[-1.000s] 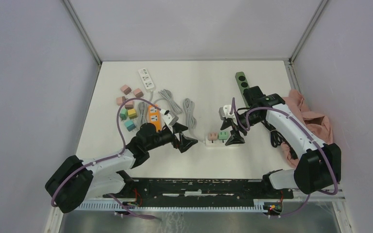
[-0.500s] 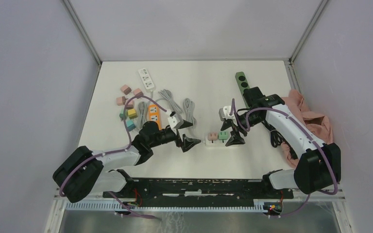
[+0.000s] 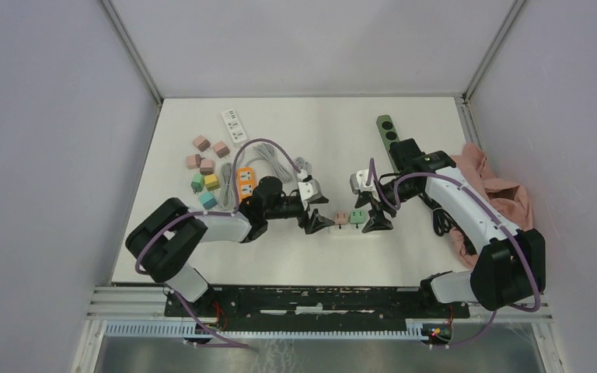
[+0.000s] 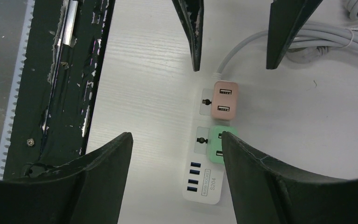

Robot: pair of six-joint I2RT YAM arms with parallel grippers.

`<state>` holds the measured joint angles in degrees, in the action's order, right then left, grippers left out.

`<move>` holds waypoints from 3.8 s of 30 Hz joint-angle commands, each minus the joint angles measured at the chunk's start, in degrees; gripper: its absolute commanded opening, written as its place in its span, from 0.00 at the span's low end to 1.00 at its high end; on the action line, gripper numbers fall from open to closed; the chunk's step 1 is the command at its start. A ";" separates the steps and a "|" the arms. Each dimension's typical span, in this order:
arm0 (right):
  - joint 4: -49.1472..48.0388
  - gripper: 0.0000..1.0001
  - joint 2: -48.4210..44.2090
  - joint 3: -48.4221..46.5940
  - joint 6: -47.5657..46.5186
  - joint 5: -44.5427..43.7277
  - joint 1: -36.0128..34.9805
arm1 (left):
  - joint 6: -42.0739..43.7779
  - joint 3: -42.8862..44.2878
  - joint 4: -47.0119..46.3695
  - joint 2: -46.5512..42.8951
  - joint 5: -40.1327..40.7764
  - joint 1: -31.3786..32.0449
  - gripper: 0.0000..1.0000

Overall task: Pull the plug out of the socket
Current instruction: Remove the plug from the socket.

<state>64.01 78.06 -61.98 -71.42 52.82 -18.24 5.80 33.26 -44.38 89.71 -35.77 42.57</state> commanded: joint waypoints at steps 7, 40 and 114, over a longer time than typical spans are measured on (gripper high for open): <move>-0.46 0.76 -0.06 0.32 -0.17 0.40 0.75 | 12.03 2.65 -1.81 7.06 5.30 3.85 0.73; -27.30 0.56 5.72 11.80 7.78 -9.47 -2.69 | 6.99 2.50 -3.74 11.68 7.88 8.56 0.03; -22.46 0.00 6.77 6.76 13.06 -7.30 -11.13 | 4.97 0.33 -3.72 15.76 7.94 8.58 0.03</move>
<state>43.94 84.27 -51.48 -68.34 40.32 -25.23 9.23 32.99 -53.95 103.20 -29.98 51.07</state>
